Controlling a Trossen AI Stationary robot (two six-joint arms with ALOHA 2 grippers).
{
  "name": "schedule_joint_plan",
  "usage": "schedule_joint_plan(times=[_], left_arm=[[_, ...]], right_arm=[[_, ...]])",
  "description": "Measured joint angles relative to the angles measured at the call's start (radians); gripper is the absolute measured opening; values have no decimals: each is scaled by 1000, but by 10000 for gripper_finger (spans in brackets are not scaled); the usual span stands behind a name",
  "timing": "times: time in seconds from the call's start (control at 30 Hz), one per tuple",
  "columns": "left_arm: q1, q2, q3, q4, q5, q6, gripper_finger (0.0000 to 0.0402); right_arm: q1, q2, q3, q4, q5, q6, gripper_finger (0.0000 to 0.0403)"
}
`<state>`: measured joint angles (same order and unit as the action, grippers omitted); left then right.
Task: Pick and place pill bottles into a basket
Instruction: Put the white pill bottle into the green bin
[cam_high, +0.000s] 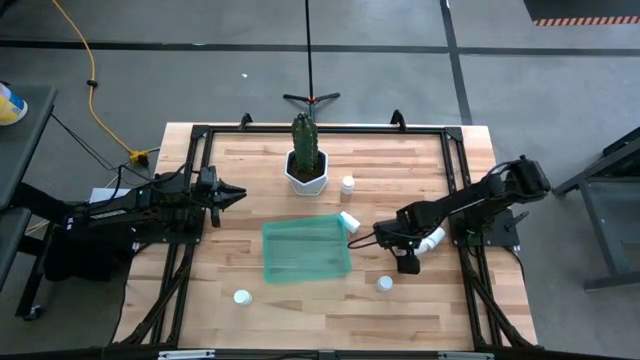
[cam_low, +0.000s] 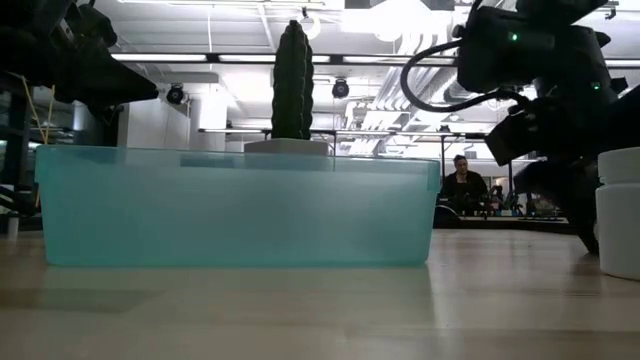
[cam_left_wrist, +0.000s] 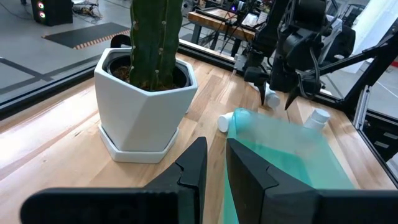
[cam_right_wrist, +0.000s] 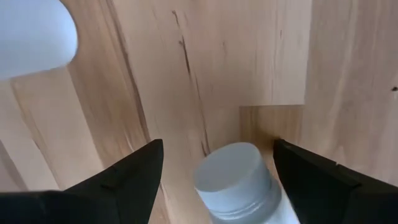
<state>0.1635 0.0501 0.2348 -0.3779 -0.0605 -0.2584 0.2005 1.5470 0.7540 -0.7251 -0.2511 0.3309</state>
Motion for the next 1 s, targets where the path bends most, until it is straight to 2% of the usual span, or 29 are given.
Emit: schedule_joint_plan(times=[0.37,1.0], left_arm=[[0,0,0,0,0,0,97],[0,0,0,-21,0,0,97]], right_arm=[[0,-1,0,-25,-5,-2,290],[1,-1,-2,-62,-12,-52,158]])
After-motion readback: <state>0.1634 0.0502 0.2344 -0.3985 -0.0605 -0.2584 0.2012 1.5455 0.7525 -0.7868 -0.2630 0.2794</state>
